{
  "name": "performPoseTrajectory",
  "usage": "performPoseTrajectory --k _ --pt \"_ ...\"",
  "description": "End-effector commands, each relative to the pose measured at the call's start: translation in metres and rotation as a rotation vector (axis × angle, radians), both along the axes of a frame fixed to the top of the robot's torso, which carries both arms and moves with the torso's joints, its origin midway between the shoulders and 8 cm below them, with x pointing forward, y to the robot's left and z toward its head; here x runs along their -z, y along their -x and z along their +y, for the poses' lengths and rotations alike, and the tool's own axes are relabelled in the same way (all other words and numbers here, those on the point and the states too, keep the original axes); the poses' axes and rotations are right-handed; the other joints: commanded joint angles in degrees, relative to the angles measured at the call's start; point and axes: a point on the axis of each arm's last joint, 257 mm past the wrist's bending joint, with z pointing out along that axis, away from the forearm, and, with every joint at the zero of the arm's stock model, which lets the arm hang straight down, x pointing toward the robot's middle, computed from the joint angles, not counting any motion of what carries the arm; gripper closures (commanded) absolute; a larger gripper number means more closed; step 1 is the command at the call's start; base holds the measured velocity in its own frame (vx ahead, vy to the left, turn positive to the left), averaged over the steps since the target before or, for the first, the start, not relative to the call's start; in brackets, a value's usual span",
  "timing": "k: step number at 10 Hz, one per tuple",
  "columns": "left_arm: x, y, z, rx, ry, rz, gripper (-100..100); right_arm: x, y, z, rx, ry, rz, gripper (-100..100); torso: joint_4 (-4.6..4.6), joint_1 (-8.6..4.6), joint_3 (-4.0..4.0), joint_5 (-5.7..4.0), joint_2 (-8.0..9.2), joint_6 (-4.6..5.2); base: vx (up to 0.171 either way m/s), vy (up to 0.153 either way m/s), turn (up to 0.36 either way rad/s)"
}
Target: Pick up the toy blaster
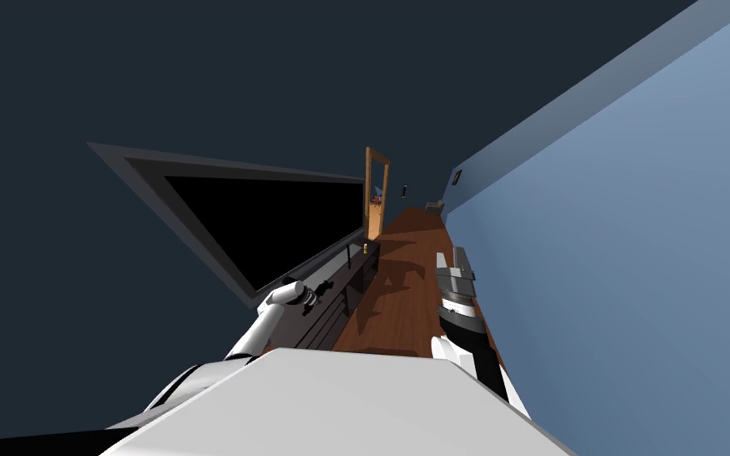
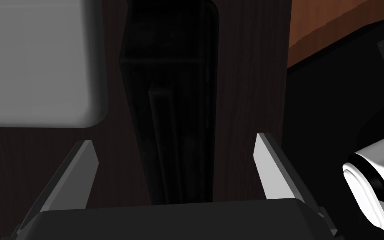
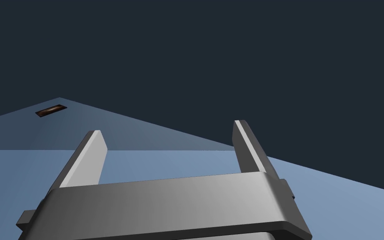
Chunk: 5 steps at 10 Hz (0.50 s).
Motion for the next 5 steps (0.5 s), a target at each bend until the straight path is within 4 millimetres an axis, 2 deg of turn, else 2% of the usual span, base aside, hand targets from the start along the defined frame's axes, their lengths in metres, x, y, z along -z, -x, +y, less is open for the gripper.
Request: performPoseTrajectory --k 1,3,4,5 --pt "-0.004 -0.013 -0.001 0.008 -0.002 -0.014 -100 0.0 0.0 0.0 0.0 0.0 0.0 0 0.0 0.0 0.0 0.0 0.0 0.0 -0.033 -0.011 0.029" --pt "0.012 0.002 0.0 -0.004 0.007 0.03 -100 0.0 0.0 0.0 0.0 0.0 0.0 0 -0.01 0.01 -0.01 0.01 -0.01 0.0 -0.008 -0.003 -0.002" --pt "-0.003 -0.025 -0.001 0.016 -0.006 -0.02 -100 0.0 0.0 0.0 0.0 0.0 0.0 0 -0.02 0.03 -0.03 0.01 -0.05 0.0 -0.022 -0.007 0.067" --pt "-0.003 -0.026 -0.002 0.017 -0.003 -0.017 -100 0.0 0.0 0.0 0.0 0.0 0.0 0 -0.01 0.01 -0.01 0.0 -0.02 -0.01 -0.033 -0.01 0.03"
